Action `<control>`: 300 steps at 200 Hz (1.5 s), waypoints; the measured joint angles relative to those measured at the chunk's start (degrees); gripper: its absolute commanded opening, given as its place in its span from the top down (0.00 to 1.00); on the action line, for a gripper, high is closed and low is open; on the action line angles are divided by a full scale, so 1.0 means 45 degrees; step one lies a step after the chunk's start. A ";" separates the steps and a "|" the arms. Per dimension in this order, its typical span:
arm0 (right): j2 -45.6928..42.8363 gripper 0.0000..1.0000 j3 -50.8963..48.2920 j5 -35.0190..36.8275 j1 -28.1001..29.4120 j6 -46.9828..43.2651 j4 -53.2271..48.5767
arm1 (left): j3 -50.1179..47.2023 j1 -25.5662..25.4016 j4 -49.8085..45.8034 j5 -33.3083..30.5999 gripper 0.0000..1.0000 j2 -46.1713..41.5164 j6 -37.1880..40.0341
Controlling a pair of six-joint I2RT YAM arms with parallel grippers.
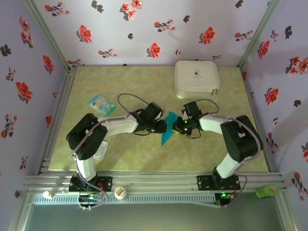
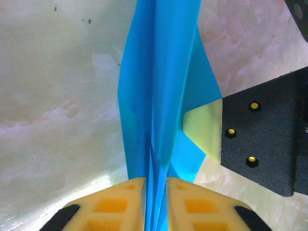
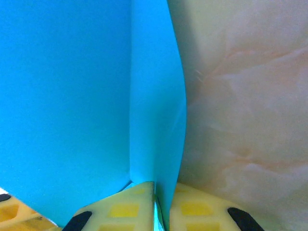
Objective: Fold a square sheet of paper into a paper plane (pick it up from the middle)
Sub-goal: Move a paper plane to the center of the table.
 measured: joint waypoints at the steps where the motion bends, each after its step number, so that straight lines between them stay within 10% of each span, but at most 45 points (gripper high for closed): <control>1: 0.0000 0.87 0.0000 0.0000 0.0000 0.0000 0.0005 | 0.0000 0.0005 0.0000 0.0010 0.80 0.0005 0.0000; 300: 0.0015 0.91 -0.0146 -0.0044 0.0000 0.0102 0.0685 | -0.0087 -0.0019 0.1093 0.0593 0.67 0.0505 -0.0044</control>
